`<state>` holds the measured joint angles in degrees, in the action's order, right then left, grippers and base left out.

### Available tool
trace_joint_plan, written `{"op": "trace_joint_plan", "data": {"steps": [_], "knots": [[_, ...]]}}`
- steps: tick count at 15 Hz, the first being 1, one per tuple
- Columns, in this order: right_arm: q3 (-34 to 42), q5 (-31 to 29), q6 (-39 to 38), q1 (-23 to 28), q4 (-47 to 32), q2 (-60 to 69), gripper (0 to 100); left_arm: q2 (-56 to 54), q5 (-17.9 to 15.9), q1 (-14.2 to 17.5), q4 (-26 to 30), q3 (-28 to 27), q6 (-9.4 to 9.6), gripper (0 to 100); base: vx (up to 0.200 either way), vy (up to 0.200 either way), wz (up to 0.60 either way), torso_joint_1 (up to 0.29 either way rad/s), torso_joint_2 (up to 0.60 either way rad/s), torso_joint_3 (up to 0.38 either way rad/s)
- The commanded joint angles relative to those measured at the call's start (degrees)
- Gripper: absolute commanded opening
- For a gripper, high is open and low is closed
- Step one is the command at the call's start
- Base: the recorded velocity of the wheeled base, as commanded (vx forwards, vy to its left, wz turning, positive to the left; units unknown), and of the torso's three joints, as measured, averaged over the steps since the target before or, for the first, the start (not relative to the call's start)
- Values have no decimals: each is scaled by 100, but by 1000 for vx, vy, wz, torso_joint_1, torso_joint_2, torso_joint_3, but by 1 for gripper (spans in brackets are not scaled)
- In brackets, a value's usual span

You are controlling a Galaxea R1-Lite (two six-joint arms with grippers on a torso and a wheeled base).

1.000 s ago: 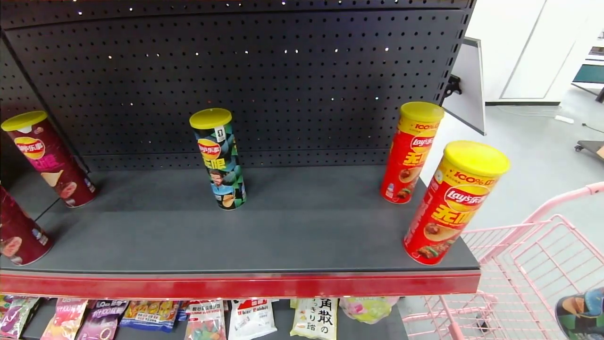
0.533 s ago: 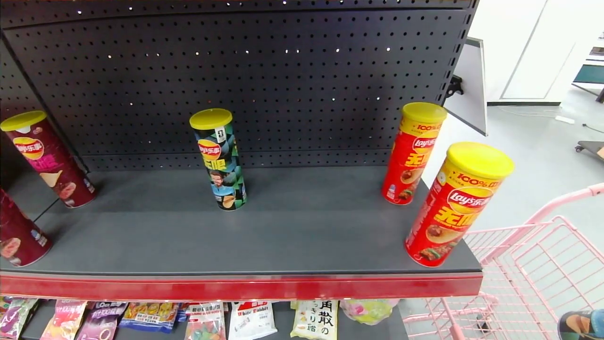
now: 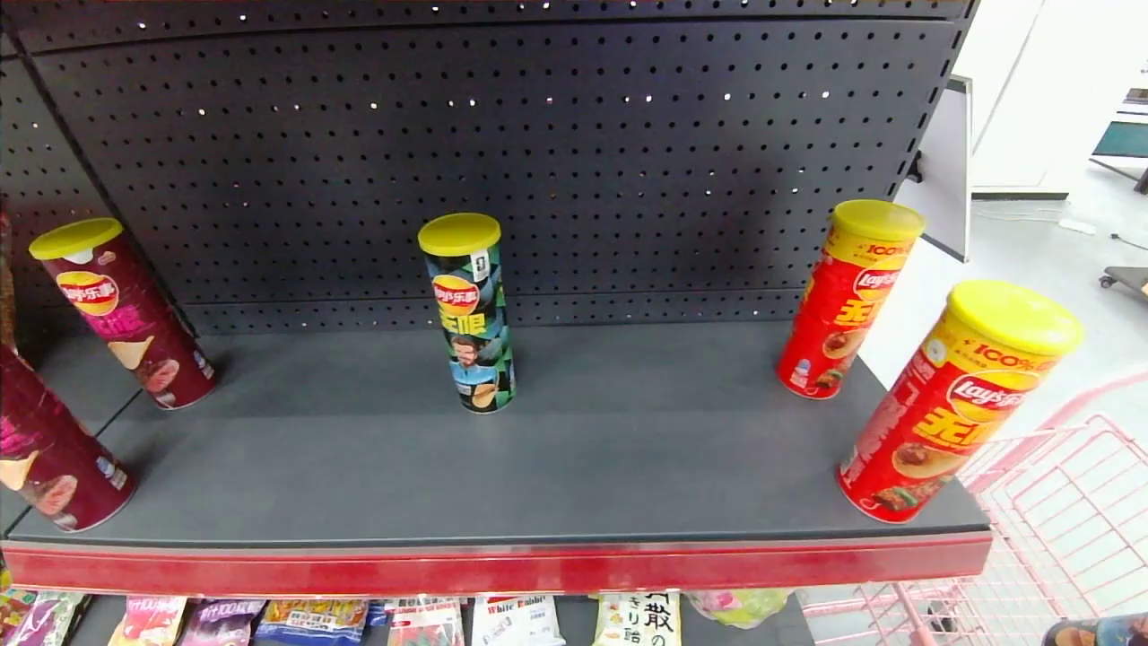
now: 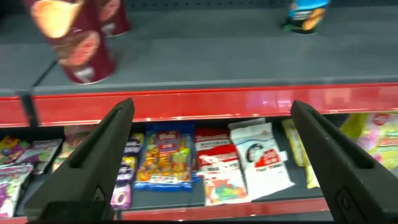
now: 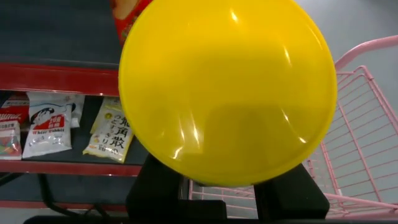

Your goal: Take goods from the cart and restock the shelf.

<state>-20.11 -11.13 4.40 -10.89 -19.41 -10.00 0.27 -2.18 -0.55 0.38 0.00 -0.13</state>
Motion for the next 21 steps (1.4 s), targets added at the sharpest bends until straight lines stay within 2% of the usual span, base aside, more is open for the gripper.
{"op": "trace_joint_plan", "data": {"steps": [1, 7, 16, 17, 19, 21], "knots": [[25, 6, -1, -1, -2, -20, 0, 0, -2, 2, -3, 0, -4, 100, 0, 200, 0, 2, -7, 2], [157, -3, -1, -1, -2, -11, 0, 0, -2, 2, -3, 0, -4, 100, 0, 200, 0, 0, 4, 3], [456, 23, 35, -1, 42, 428, 0, 105, -2, -7, -3, 0, 5, 100, 0, 0, 0, 0, 0, 0], [491, 32, 43, -1, 60, 428, 0, 105, -45, -7, -3, 0, 22, 100, 0, 0, 0, 0, 0, 0], [658, 32, 43, 8, 77, 428, 0, 96, -327, -7, -3, 0, 224, 100, 0, 0, 0, 0, 0, 0], [799, 41, 43, -1, 51, 428, 0, 96, -406, -7, -3, 0, 303, 100, 0, 0, 0, 0, 0, 0]]}}
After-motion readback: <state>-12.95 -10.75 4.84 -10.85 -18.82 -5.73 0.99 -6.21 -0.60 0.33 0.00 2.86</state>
